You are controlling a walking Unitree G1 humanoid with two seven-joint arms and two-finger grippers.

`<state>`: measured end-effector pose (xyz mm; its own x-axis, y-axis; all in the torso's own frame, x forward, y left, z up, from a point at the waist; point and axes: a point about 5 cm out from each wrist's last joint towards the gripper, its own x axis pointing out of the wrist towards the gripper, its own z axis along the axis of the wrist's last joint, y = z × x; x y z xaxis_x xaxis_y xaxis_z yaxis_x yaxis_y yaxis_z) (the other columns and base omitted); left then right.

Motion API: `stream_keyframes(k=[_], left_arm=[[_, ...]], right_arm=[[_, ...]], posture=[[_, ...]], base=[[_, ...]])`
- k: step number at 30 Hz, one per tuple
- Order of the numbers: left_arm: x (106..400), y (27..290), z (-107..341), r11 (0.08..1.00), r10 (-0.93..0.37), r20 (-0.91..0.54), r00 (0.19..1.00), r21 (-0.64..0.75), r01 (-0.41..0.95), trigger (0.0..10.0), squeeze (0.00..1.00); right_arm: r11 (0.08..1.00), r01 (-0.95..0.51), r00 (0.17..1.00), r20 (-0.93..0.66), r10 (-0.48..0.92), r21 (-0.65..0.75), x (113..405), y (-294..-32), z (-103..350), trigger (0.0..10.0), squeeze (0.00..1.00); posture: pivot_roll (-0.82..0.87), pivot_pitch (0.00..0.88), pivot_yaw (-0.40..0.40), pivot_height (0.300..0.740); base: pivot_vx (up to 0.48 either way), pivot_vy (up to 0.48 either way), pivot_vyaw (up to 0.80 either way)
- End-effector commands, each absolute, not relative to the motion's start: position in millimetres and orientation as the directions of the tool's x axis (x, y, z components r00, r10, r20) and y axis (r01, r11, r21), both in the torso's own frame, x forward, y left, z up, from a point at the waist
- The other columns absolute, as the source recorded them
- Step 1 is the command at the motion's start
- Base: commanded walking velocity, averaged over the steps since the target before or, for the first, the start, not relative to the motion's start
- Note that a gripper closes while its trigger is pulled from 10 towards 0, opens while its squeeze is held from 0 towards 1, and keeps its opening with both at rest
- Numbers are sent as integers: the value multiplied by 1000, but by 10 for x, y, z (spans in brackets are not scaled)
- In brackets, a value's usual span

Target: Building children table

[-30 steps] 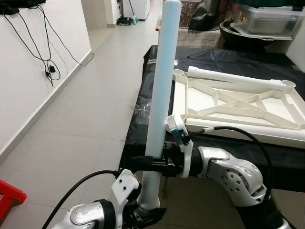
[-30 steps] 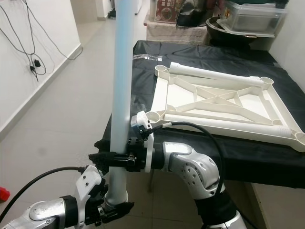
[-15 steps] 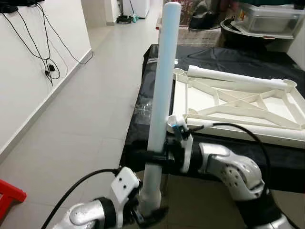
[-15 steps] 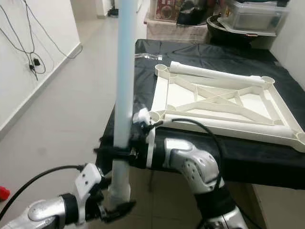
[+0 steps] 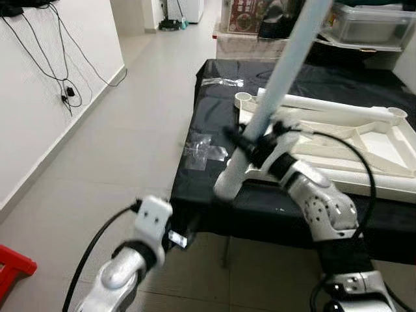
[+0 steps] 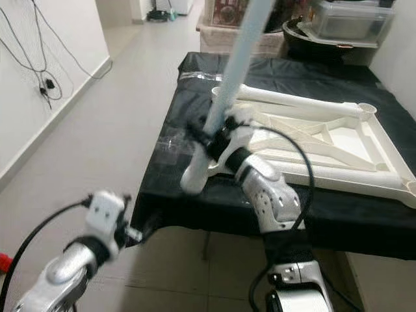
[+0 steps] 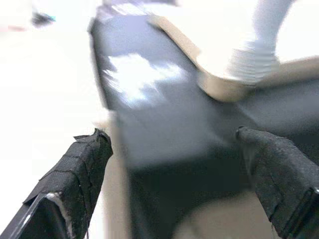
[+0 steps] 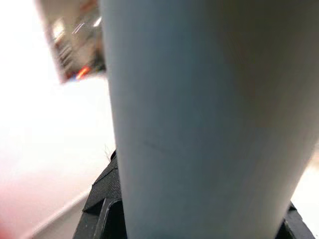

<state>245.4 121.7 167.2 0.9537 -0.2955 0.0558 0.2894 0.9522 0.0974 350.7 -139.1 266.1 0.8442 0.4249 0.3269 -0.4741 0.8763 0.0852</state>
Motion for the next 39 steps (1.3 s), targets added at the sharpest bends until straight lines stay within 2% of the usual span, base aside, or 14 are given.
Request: stream_keyframes(k=[1, 4, 5, 8, 26, 35, 39], left_arm=[[2454, 1277, 1615, 964, -250, 33, 968, 101, 246, 10000, 0], [2457, 1279, 1617, 965, -246, 35, 969, 98, 242, 10000, 0], [2527, 1368, 1734, 984, -151, 98, 984, 112, 140, 10000, 0], [2560, 1424, 1800, 991, -92, 143, 985, 107, 77, 10000, 0], [2553, 1404, 1710, 996, -35, 147, 989, 87, 22, 10000, 0], [2535, 1418, 1679, 997, -14, 145, 989, 81, 2, 10000, 0], [2467, 1377, 1617, 996, -31, 125, 992, 86, 20, 10000, 0]], right_arm=[[893, -439, 861, 331, 387, 97, 3513, -1430, 2639, 10000, 0], [895, -435, 862, 333, 382, 100, 3518, -1433, 2642, 10000, 0], [910, -403, 860, 380, 340, 97, 3518, -1428, 2724, 10000, 0], [916, -390, 855, 408, 322, 95, 3520, -1398, 2764, 10000, 0], [912, -397, 853, 407, 326, 102, 3474, -1234, 2661, 10000, 0], [853, -507, 811, 403, 424, 123, 3457, -1132, 2649, 10000, 0], [741, -661, 724, 363, 587, 121, 3415, -975, 2607, 10000, 0]], posture=[[44, 115, -31, 740], [44, 115, -31, 740], [50, 111, -38, 740], [49, 106, -37, 740], [45, 68, -44, 740], [48, 54, -49, 740], [51, 44, -55, 740]], base=[[0, 0, 0], [0, 0, 0], [0, 0, 0], [91, 0, 0], [305, -247, 0], [0, 0, 0], [0, 0, 0]])
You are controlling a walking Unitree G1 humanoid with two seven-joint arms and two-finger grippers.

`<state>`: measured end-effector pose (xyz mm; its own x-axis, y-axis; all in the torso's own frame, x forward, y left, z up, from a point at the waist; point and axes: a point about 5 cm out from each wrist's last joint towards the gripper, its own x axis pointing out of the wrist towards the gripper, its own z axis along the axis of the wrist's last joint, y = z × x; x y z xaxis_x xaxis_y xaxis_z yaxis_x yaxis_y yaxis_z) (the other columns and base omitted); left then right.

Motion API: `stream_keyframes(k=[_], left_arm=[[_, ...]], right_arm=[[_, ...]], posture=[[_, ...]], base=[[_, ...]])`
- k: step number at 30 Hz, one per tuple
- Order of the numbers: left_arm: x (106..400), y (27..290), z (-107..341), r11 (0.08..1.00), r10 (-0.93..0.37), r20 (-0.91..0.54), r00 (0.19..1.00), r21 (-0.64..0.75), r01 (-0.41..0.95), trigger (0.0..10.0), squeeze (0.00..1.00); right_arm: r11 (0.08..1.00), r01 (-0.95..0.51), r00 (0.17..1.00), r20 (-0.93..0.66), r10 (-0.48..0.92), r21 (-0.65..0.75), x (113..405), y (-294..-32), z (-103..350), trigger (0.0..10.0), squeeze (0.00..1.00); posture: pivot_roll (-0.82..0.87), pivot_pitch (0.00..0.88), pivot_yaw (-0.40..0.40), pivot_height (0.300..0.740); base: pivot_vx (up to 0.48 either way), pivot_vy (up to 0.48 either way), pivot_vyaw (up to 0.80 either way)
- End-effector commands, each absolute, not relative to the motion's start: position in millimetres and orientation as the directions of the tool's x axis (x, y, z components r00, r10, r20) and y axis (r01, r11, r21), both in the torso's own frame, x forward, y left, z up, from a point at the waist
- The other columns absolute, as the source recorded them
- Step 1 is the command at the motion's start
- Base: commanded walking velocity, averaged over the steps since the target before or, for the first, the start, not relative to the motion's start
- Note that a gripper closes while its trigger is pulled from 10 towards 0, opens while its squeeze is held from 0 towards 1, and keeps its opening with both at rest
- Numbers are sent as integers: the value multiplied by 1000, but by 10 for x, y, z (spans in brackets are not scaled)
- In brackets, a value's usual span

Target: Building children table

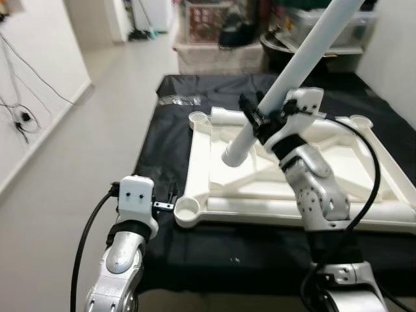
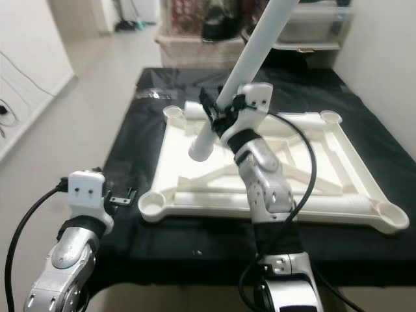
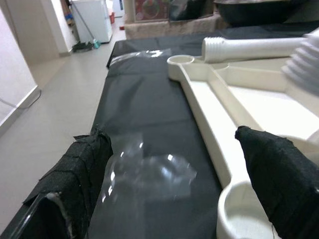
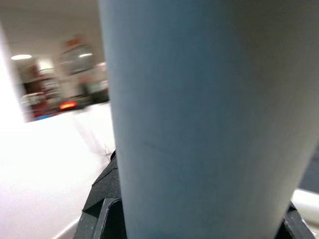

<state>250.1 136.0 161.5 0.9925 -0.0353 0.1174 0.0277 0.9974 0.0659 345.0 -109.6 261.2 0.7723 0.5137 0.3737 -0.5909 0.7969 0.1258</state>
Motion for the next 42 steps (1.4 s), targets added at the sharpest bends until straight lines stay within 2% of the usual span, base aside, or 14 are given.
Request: stream_keyframes(k=[1, 2, 6, 8, 12, 15, 20, 24, 31, 33, 38, 40, 41, 42], left_arm=[[2467, 1377, 1617, 996, -31, 125, 992, 86, 20, 10000, 0], [2467, 1377, 1617, 996, -31, 125, 992, 86, 20, 10000, 0], [2379, 1356, 1521, 995, -53, 83, 995, 86, 46, 10000, 0], [2379, 1356, 1521, 995, -53, 83, 995, 86, 46, 10000, 0], [2237, 1249, 1425, 982, -165, 39, 986, 101, 160, 10000, 0], [2083, 1136, 1379, 957, -271, 9, 962, 106, 269, 10000, 0], [2006, 1076, 1407, 952, -295, 4, 956, 84, 294, 10000, 0], [1948, 1008, 1435, 943, -325, 0, 946, 73, 325, 10000, 0], [1887, 964, 1461, 932, -357, -6, 934, 55, 357, 10000, 0], [1842, 952, 1495, 928, -369, -6, 929, 49, 369, 10000, 0], [1820, 940, 1515, 925, -378, -7, 926, 47, 377, 10000, 0], [1805, 937, 1523, 923, -382, -13, 924, 42, 382, 10000, 0], [1801, 938, 1523, 923, -383, -15, 924, 40, 384, 10000, 0], [1801, 938, 1523, 923, -383, -15, 924, 40, 384, 10000, 0]], right_arm=[[741, -661, 724, 363, 587, 121, 3415, -975, 2607, 10000, 0], [741, -661, 724, 363, 587, 121, 3415, -975, 2607, 10000, 0], [637, -768, 624, 299, 722, 67, 3362, -841, 2521, 10000, 0], [637, -768, 624, 299, 722, 67, 3362, -841, 2521, 10000, 0], [534, -845, 518, 248, 819, 3, 3324, -752, 2458, 10000, 0], [577, -816, 556, 228, 799, -37, 3460, -759, 2421, 10000, 0], [602, -798, 582, 226, 781, -25, 3525, -762, 2446, 10000, 0], [654, -756, 641, 234, 731, 28, 3624, -810, 2500, 10000, 0], [641, -766, 631, 253, 734, 51, 3724, -911, 2604, 10000, 0], [592, -803, 590, 237, 772, 70, 3816, -1048, 2680, 10000, 0], [506, -860, 508, 219, 833, 70, 3795, -1121, 2718, 10000, 0], [363, -930, 368, 197, 909, 61, 3702, -1183, 2740, 10000, 0], [321, -945, 326, 185, 927, 56, 3670, -1196, 2736, 10000, 0], [321, -945, 326, 185, 927, 56, 3670, -1196, 2736, 10000, 0]], posture=[[51, 44, -55, 740], [51, 44, -55, 740], [50, 41, -56, 740], [50, 41, -56, 740], [53, 55, -61, 740], [61, 90, -69, 740], [63, 120, -70, 740], [56, 157, -73, 740], [61, 184, -78, 740], [67, 203, -78, 740], [72, 216, -78, 740], [70, 220, -79, 740], [71, 221, -77, 740], [71, 221, -77, 740]], base=[[0, 0, 0], [0, 0, 0], [0, 0, 0], [0, 0, 0], [0, 0, 0], [0, 0, 406], [0, 0, 800], [0, 0, 0], [0, 0, 0], [0, 0, 0], [0, 0, 0], [0, 0, 0], [0, 0, 0], [0, 0, 0]])
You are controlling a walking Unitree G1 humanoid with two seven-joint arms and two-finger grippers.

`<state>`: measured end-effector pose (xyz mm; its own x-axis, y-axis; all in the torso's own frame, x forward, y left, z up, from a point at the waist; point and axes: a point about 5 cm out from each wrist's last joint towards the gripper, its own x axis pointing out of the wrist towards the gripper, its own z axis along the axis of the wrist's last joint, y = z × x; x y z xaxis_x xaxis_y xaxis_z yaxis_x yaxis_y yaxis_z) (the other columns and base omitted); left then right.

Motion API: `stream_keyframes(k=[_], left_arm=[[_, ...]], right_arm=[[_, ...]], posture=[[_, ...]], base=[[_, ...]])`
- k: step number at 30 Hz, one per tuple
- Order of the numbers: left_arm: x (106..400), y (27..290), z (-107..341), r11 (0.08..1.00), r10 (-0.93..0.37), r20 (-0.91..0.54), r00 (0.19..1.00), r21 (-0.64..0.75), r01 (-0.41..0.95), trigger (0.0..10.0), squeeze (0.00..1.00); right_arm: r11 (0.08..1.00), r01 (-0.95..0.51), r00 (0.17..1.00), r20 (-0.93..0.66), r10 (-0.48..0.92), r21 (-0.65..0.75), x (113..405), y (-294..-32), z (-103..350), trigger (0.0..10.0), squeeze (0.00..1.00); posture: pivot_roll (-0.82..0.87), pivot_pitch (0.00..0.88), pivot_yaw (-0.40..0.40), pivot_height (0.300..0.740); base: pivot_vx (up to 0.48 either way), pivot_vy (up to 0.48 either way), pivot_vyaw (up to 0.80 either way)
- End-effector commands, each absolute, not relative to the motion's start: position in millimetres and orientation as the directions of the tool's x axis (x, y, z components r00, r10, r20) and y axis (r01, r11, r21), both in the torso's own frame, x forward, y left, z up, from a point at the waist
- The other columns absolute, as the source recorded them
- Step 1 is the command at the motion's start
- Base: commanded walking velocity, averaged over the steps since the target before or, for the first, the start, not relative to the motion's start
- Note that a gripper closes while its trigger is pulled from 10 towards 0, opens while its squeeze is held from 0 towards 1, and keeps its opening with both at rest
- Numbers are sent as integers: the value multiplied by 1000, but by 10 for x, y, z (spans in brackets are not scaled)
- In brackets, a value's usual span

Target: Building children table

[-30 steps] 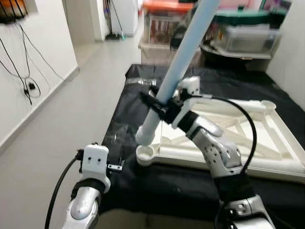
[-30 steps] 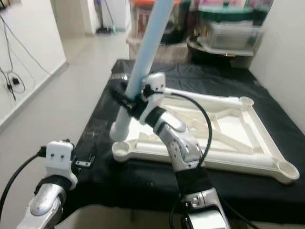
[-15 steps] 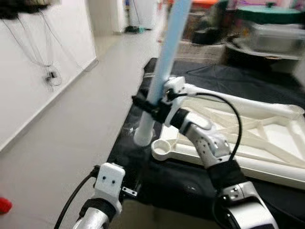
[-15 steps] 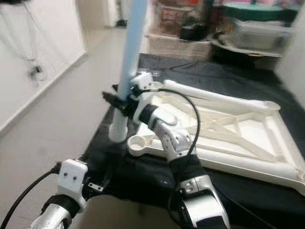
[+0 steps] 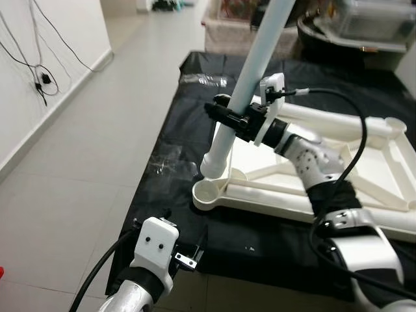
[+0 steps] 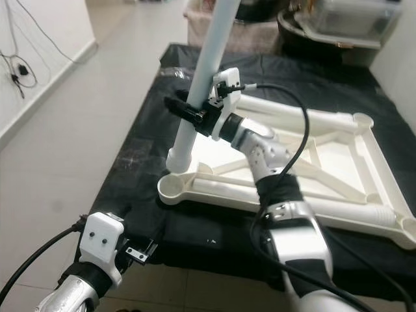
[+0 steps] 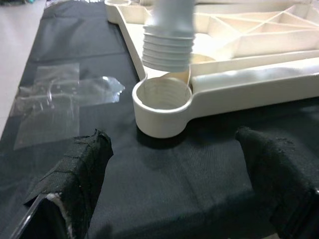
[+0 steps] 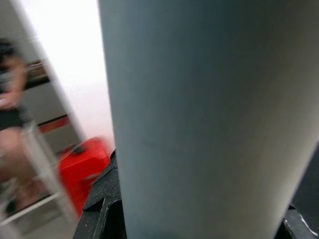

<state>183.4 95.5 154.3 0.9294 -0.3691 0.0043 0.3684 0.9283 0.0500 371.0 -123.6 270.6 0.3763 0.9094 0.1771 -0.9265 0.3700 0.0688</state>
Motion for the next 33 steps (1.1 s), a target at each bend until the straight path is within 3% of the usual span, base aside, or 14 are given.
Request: stream_keyframes(k=[1, 19, 26, 33], left_arm=[[1798, 938, 1524, 922, -385, -17, 923, 40, 386, 10000, 0], [1745, 957, 1565, 921, -388, -35, 921, 29, 389, 10000, 0], [1755, 951, 1571, 920, -389, -37, 921, 32, 390, 10000, 0], [1761, 953, 1569, 919, -391, -39, 920, 34, 392, 10000, 0]], right_arm=[[296, -954, 301, 174, 938, 50, 3651, -1192, 2722, 10000, 0], [234, -971, 238, 141, 961, 45, 3669, -946, 2568, 10000, 0], [287, -955, 282, 71, 957, -70, 3692, -964, 2495, 10000, 0], [255, -955, 250, 54, 967, -151, 3647, -979, 2498, 10000, 0]], posture=[[69, 223, -74, 740], [82, 245, -74, 740], [78, 250, -75, 740], [80, 249, -73, 740]], base=[[0, 0, 0], [0, 0, 0], [0, 0, 0], [0, 0, 0]])
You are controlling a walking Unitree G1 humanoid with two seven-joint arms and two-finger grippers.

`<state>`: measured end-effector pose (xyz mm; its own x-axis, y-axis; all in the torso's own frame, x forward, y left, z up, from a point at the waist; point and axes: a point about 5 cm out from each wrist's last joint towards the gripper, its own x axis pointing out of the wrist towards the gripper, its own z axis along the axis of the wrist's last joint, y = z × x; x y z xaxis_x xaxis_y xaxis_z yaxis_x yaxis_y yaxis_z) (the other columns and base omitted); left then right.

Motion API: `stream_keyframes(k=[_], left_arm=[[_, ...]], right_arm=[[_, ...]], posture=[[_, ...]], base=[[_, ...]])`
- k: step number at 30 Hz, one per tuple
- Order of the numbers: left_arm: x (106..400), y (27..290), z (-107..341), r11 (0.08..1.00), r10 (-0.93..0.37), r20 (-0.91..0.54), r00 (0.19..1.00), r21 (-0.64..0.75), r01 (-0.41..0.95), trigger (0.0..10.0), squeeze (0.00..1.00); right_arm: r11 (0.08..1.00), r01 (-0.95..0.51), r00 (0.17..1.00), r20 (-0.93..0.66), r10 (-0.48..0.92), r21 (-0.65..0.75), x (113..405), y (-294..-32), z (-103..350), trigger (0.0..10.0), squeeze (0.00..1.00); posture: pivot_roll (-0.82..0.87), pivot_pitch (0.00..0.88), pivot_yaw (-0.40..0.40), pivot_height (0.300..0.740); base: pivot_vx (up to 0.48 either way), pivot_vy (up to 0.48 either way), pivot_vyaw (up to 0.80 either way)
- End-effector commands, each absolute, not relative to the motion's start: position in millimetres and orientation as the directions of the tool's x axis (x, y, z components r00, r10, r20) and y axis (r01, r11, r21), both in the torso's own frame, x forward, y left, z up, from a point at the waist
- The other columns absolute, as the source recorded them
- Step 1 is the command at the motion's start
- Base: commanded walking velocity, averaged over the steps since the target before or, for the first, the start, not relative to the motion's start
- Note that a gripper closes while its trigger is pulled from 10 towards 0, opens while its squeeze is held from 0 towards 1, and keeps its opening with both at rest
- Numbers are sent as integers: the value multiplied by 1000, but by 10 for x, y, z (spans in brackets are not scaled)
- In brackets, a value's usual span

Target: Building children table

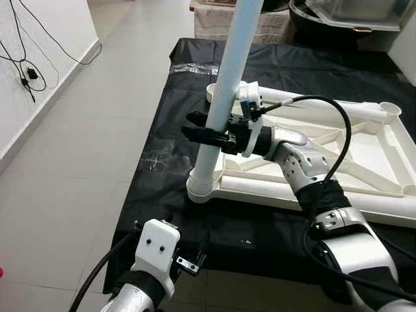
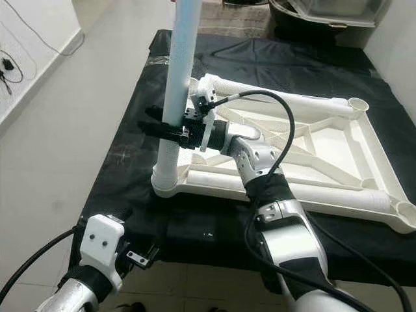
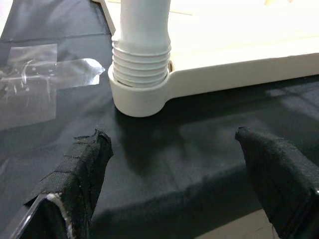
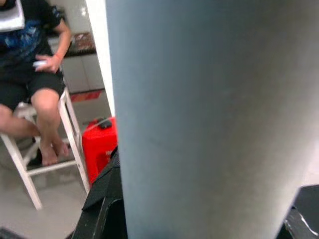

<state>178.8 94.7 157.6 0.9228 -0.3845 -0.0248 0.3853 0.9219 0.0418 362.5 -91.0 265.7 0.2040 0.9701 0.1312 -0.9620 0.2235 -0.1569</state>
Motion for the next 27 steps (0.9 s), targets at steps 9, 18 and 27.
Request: stream_keyframes(k=[9, 18, 27], left_arm=[[1779, 954, 1571, 917, -395, -41, 918, 39, 397, 10000, 0], [1794, 953, 1569, 917, -394, -41, 918, 42, 396, 10000, 0], [1799, 952, 1576, 918, -392, -38, 919, 42, 393, 10000, 0]], right_arm=[[96, -972, 120, -101, 988, -215, 3426, -927, 2278, 10000, 0], [176, -975, 193, -130, 973, -135, 3509, -801, 2187, 10000, 0], [301, -951, 308, -108, 945, -76, 3541, -751, 2124, 10000, 0]], posture=[[77, 251, -65, 740], [74, 252, -68, 740], [70, 251, -69, 740]], base=[[0, 0, 0], [0, 0, 0], [0, 0, 0]])
